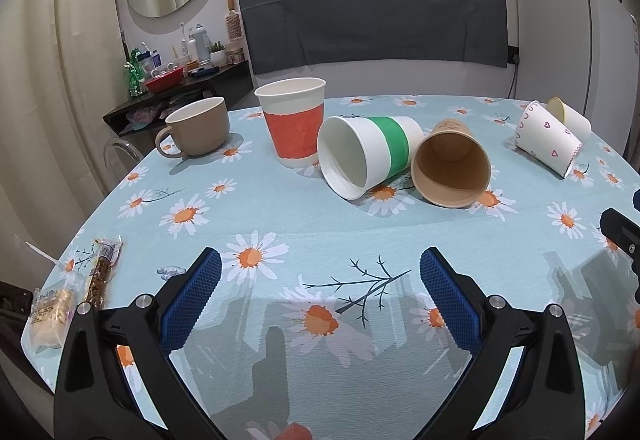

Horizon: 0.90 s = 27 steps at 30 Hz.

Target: Flip cup upside down

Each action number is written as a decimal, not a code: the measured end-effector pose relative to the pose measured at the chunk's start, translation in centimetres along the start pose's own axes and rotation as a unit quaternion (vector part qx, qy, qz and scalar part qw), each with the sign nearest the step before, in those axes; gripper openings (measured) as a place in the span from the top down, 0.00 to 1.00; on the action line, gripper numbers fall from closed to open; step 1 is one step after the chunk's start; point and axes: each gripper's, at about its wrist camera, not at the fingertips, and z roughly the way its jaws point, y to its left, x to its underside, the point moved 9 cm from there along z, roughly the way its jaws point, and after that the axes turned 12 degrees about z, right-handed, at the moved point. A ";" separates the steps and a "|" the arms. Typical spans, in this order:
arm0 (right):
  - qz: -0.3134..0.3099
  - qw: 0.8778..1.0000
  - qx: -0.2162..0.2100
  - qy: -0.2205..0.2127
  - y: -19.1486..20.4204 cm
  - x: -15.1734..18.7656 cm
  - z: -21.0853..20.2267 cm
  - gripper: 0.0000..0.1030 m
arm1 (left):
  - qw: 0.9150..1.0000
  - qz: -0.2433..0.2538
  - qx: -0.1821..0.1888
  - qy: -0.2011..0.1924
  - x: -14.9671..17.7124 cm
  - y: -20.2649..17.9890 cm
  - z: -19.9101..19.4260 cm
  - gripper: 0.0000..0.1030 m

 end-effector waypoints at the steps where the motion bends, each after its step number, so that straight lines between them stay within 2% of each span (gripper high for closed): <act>1: 0.000 1.000 0.000 0.000 0.0 -0.1 0.0 0.07 | 1.000 -0.001 0.000 -0.001 0.0 0.0 -0.1 0.05; 27: -0.006 1.000 0.001 -0.004 0.1 -0.2 -0.1 0.07 | 1.000 -0.003 0.003 -0.006 -0.2 0.1 -0.2 0.05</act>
